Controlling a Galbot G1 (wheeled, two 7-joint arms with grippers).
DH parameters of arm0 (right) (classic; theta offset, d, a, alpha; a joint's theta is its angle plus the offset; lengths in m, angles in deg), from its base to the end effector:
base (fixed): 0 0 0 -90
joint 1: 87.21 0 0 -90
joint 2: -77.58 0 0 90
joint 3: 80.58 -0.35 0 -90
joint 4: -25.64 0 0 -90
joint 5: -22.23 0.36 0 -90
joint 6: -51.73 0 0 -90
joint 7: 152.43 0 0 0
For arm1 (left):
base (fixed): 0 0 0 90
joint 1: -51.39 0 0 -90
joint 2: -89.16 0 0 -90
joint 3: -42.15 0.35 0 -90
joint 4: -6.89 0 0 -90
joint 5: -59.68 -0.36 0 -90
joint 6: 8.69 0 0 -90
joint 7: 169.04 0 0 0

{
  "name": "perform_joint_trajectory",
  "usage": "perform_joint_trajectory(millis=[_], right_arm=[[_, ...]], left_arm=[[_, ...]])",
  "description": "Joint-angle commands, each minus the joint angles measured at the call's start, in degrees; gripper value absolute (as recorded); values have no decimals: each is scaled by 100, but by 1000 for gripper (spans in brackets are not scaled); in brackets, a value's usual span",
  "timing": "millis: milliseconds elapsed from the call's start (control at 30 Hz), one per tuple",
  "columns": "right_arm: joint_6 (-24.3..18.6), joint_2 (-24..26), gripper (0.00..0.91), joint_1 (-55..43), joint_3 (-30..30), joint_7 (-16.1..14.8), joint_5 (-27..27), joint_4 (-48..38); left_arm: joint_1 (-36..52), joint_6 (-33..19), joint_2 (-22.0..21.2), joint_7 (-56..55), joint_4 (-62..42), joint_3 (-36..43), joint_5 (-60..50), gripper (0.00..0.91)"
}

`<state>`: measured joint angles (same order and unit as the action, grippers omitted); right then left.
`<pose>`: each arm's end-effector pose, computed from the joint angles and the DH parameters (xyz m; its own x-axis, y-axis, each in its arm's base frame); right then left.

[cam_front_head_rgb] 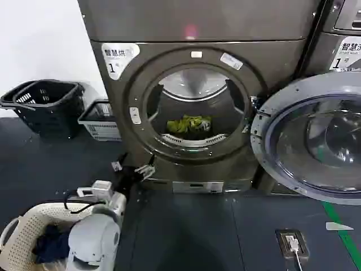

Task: Grasp the clothes from the dryer.

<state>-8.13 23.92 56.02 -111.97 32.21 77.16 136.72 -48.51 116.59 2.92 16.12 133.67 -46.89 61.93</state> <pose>-0.1109 -0.3617 0.1355 -0.3494 0.8048 -0.4798 0.9323 0.3499 -0.0920 0.2609 0.0040 -0.1820 -0.9800 0.1307 0.1500 0.1342 0.9909 0.0133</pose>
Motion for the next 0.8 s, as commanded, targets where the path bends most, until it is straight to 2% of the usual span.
perform_joint_trajectory(millis=[33, 800], right_arm=[[-110, -2, 907, -4, 0, -2, 29, 14], [-187, -65, 907, -128, 90, -30, 76, 6]], left_arm=[[4, 2, 2, 6, 5, 8, 6, 907], [-31, -16, -60, 32, 12, 46, -51, 907]])
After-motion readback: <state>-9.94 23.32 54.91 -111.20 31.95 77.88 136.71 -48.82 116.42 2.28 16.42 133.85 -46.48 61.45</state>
